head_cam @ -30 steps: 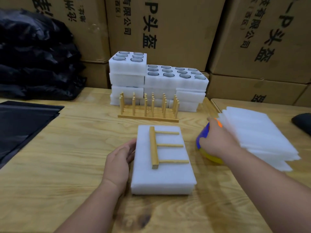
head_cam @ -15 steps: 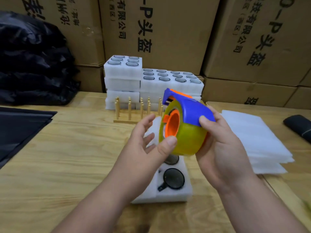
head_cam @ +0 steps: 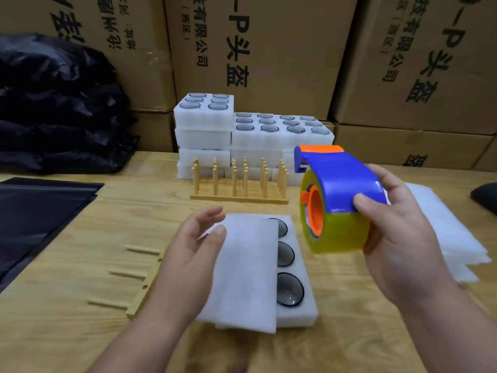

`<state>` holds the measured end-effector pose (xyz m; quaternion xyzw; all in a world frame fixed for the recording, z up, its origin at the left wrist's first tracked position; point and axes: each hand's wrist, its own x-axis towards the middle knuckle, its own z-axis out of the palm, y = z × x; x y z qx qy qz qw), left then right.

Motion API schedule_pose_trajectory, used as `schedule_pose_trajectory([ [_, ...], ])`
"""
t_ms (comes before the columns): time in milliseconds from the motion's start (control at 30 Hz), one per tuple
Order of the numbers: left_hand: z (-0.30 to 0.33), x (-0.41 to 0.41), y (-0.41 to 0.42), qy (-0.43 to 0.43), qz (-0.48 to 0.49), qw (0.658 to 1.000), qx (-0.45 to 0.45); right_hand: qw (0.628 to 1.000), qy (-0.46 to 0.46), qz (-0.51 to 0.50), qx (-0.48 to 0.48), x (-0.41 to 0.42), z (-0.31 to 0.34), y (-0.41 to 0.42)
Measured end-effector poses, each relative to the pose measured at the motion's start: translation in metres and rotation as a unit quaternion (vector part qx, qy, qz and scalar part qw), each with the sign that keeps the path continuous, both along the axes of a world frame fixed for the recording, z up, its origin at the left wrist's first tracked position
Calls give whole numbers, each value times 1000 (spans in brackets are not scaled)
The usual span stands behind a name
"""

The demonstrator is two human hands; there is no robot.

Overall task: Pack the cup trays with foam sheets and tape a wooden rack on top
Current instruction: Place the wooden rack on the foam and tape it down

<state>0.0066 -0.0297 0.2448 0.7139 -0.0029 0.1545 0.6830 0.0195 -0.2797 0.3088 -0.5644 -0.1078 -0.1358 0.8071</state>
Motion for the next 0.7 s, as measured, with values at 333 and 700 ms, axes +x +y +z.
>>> schedule_pose_trajectory([
  [333,-22,1,29,240,68,959,133,681,80,-154,-712,43,-90,-26],
  [700,-20,-3,-11,213,-15,976,51,901,116,-43,-416,24,-82,21],
])
